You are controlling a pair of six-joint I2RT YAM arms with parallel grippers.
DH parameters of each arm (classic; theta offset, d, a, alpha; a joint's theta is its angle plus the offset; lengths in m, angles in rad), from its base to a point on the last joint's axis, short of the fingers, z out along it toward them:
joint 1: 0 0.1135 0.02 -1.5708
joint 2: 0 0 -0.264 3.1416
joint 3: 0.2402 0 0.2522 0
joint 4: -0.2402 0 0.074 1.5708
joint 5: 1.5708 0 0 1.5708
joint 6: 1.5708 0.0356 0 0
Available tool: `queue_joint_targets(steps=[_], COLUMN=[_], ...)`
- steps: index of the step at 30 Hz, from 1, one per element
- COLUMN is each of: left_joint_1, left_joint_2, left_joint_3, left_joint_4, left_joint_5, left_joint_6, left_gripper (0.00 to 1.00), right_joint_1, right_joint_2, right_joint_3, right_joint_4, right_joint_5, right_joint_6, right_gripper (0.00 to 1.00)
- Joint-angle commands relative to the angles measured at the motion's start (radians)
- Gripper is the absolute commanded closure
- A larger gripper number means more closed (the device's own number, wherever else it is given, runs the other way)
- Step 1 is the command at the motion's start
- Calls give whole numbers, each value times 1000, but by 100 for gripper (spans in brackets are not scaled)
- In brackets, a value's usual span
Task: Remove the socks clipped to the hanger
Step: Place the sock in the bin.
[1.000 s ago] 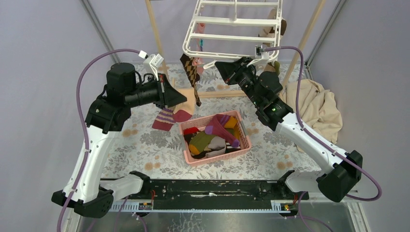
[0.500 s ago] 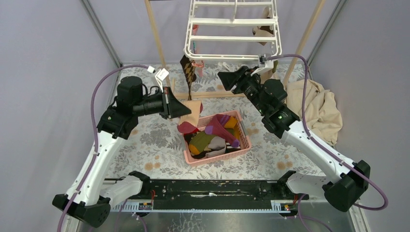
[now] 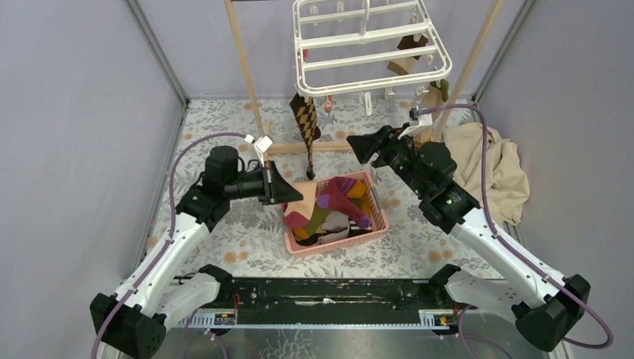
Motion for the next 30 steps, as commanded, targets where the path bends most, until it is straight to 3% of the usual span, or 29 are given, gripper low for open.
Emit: queue_joint_targets(steps=[1,12,17,18,19,20,30], left_joint_1=[-65,-176,-179,-179,-179,-178,-180], left_joint_2=[2,64,61,63,69,72,4], left_joint_3=[-64,-254,-323,-328,-328,-327,-194], left_joint_4=[200,289,274,261,252,247,215], left_joint_5=[-24,-167,-225,-243,-256,-264,-399], left_joint_6=[-63,-92,-78,-69,-61,-56,11], left_gripper=[89,74,52,37,7,2,1], right_joint_1=[-6,-6,-7,-8,-7,-7,-15], right_joint_2=[-48,-101,-105,-105,-105,-105,-110], right_joint_3=[-42,-92,-112,-114,-116,-118,-127], right_joint_4=[-21,-63,-64,-64,-63,-60,-65], right_joint_5=[-19,-16,-13,-13,-16,-18,-24], right_joint_6=[-27,-47,-53,-51,-50,-50,-54], right_gripper=[35,34,34,34,34,34,32])
